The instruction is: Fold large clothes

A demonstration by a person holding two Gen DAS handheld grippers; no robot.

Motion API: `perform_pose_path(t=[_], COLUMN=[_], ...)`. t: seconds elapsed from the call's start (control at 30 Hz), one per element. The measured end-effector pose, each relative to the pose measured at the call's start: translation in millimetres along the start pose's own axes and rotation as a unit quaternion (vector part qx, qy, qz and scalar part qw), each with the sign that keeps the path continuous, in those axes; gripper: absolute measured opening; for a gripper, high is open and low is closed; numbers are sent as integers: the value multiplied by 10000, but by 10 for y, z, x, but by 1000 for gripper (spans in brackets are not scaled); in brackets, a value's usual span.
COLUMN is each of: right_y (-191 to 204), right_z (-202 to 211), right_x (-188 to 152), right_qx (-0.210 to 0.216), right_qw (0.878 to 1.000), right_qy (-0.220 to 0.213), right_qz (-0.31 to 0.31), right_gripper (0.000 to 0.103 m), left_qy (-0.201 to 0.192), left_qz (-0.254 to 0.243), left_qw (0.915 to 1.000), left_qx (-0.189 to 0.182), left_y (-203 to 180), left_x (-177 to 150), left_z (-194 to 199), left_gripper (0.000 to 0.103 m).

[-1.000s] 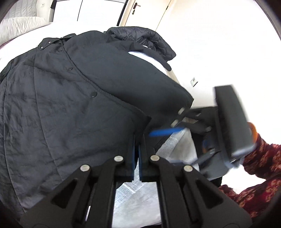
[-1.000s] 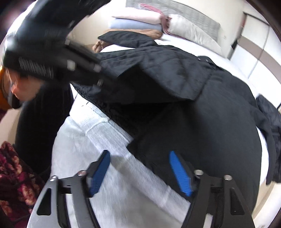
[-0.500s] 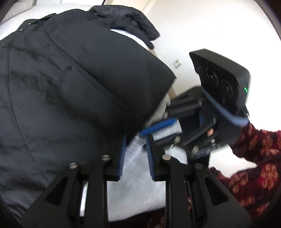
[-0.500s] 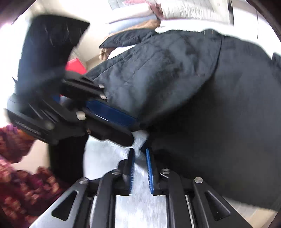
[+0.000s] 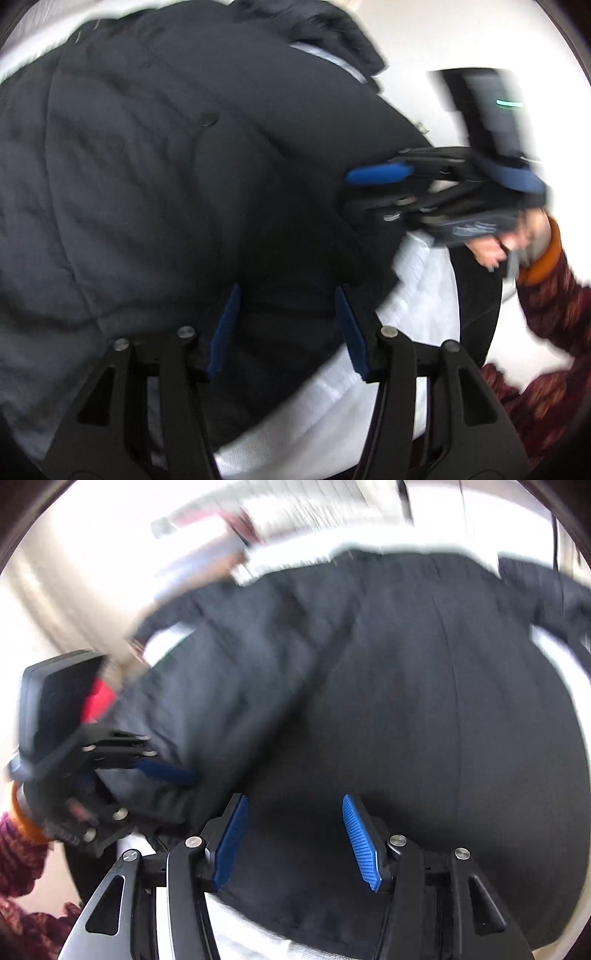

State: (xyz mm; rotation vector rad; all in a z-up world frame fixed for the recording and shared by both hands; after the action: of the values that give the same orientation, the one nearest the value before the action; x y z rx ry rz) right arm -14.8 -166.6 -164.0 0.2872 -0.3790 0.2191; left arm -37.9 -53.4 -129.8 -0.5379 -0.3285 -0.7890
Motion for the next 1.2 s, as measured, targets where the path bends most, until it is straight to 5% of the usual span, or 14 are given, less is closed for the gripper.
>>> perform_pose_path(t=[0.17, 0.27, 0.47, 0.63, 0.8, 0.97, 1.1, 1.2], right_y=[27, -225, -1404, -2910, -4258, -5036, -5387, -5552], right_z=[246, 526, 1180, 1723, 1832, 1337, 891, 712], right_x=[23, 331, 871, 1095, 966, 851, 877, 903], right_qx=[172, 126, -372, -940, -1053, -345, 67, 557], right_qw=[9996, 9989, 9810, 9358, 8855, 8493, 8370, 8080], right_qy=[-12, -441, -1289, -1973, -2257, -2227, -2237, -2427], right_qz=[219, -90, -1402, -2764, -3924, -4773, -4993, -5340], right_gripper=[59, 61, 70, 76, 82, 83, 83, 79], left_qy=[14, -235, -568, -506, -595, -753, -850, -935], left_qz=[175, 403, 682, 793, 457, 261, 193, 216], left_qw=[9996, 9986, 9884, 9817, 9767, 9744, 9741, 9729], left_qx=[-233, 240, 1234, 1654, 2010, 2100, 2087, 2105], left_y=[-26, 232, 795, 1187, 1317, 1472, 1569, 1636], left_x=[-71, 36, 573, 1272, 2166, 3000, 3508, 3779], left_z=[498, 872, 1392, 1244, 724, 48, -519, -836], left_gripper=[64, 76, 78, 78, 78, 78, 78, 78])
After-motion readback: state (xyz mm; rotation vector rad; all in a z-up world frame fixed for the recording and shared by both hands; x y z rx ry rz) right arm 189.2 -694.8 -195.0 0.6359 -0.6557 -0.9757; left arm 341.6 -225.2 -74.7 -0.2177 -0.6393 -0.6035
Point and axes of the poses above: each gripper's, at about its wrist camera, not at the fingertips, and z roughly against the way its jaws point, y to its left, x to its top, the point moved 9 cm from there along -z, roughly the way its jaws point, and after that the axes turned 4 degrees about -z, right-handed, at the moved point
